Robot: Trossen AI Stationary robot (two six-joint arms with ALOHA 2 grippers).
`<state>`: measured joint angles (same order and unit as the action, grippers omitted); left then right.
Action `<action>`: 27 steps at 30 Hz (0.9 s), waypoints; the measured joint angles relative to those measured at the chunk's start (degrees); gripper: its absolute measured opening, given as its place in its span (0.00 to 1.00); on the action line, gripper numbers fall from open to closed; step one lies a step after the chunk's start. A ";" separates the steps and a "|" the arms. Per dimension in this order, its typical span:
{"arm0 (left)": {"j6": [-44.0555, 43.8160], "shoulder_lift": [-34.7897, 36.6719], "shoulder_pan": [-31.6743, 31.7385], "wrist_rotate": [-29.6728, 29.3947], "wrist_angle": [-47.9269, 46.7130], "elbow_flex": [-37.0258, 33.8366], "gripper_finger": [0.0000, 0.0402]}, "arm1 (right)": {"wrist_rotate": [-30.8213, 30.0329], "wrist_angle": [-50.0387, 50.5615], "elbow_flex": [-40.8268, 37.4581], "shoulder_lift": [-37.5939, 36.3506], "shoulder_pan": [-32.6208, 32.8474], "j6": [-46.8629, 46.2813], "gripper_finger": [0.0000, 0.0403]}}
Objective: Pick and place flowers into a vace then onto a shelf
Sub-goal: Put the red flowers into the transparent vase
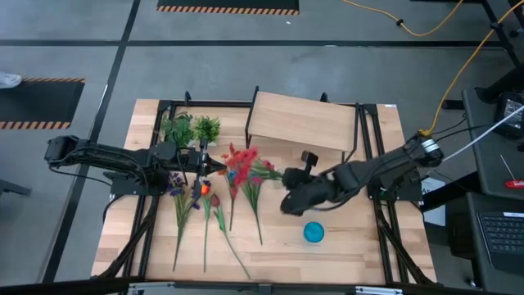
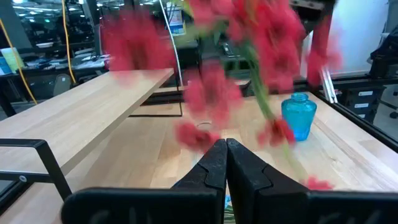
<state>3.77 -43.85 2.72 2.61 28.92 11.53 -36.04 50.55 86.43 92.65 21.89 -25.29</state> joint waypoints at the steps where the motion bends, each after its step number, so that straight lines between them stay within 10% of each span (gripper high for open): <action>1: 0.00 -0.01 0.00 0.01 -0.04 0.00 0.01 | 0.12 -2.80 -2.30 -1.80 -0.35 1.66 0.00; 27: 0.02 -0.01 0.01 -0.74 0.07 0.00 0.01 | 22.74 -72.63 -56.94 -34.49 -12.39 30.05 0.00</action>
<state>3.79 -43.86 2.73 1.87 28.99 11.53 -13.29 -22.08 29.48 58.17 9.50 4.76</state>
